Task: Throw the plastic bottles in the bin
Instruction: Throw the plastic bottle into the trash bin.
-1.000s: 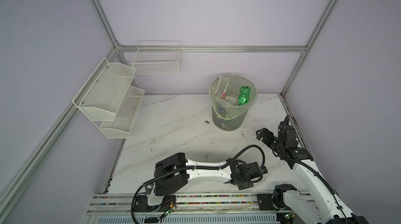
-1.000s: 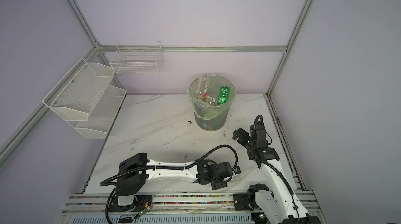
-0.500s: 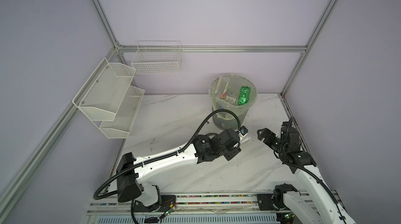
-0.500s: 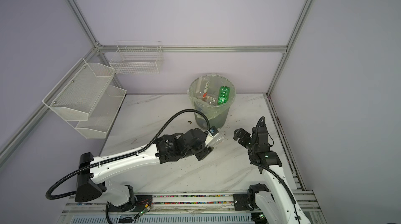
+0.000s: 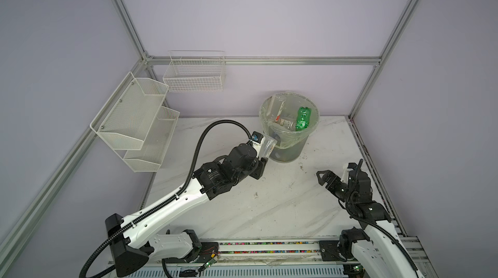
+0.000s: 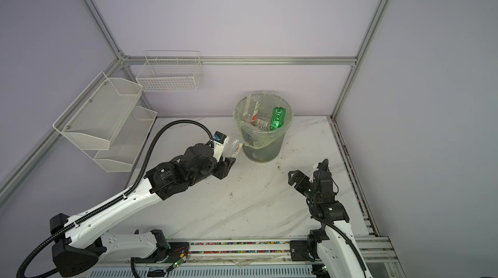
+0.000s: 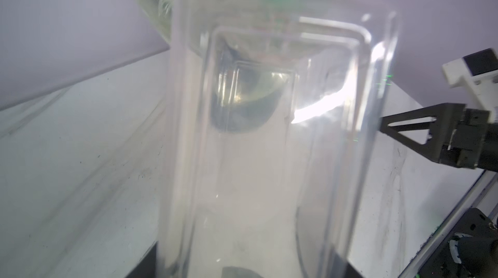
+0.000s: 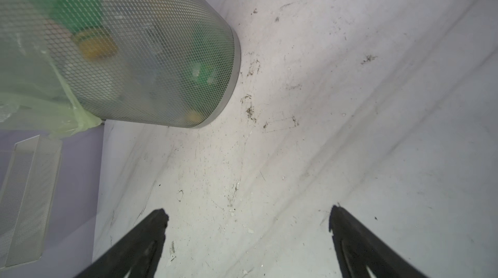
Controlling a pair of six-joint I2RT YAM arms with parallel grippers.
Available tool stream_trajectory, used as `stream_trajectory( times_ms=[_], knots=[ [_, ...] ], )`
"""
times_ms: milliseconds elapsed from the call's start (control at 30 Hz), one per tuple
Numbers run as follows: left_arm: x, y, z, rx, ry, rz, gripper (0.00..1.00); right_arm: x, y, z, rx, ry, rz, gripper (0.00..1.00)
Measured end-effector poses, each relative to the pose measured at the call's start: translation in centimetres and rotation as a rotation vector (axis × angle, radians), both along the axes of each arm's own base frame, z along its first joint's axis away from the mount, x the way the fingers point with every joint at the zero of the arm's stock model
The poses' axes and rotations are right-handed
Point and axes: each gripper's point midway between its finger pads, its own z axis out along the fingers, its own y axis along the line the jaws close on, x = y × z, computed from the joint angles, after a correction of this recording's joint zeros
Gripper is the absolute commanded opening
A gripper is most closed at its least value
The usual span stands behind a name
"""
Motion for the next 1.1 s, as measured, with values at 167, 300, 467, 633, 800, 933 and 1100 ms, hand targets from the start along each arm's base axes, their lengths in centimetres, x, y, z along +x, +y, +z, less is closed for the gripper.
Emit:
stream_trajectory(
  times_ms=[167,300,467,633,800,933,1100],
  knots=[
    [0.2,2.7,-2.9,-0.080,0.077,0.060,0.58,-0.1,0.1,1.2,0.006,-0.042,0.004,0.97],
    [0.8,3.4,-1.3,-0.176,0.057,0.074,0.61,-0.2,0.0,1.4,0.004,-0.043,0.004,0.97],
    [1.8,1.4,0.3,-0.183,0.077,0.020,0.61,-0.3,0.0,1.1,0.002,-0.034,0.004,0.97],
    [5.5,-2.2,5.9,-0.206,-0.002,-0.029,0.61,-0.3,0.0,1.1,0.002,-0.033,0.004,0.97],
    [10.6,-6.9,12.1,-0.251,-0.122,-0.074,0.69,-0.3,0.0,1.1,0.002,-0.033,0.004,0.97],
    [15.8,-11.5,13.9,-0.253,-0.189,-0.099,0.98,-0.3,0.0,1.1,0.004,-0.033,0.003,0.97],
    [20.9,-15.1,10.8,-0.203,-0.185,-0.083,1.00,-0.3,0.0,1.1,0.005,-0.032,0.003,0.97]
  ],
)
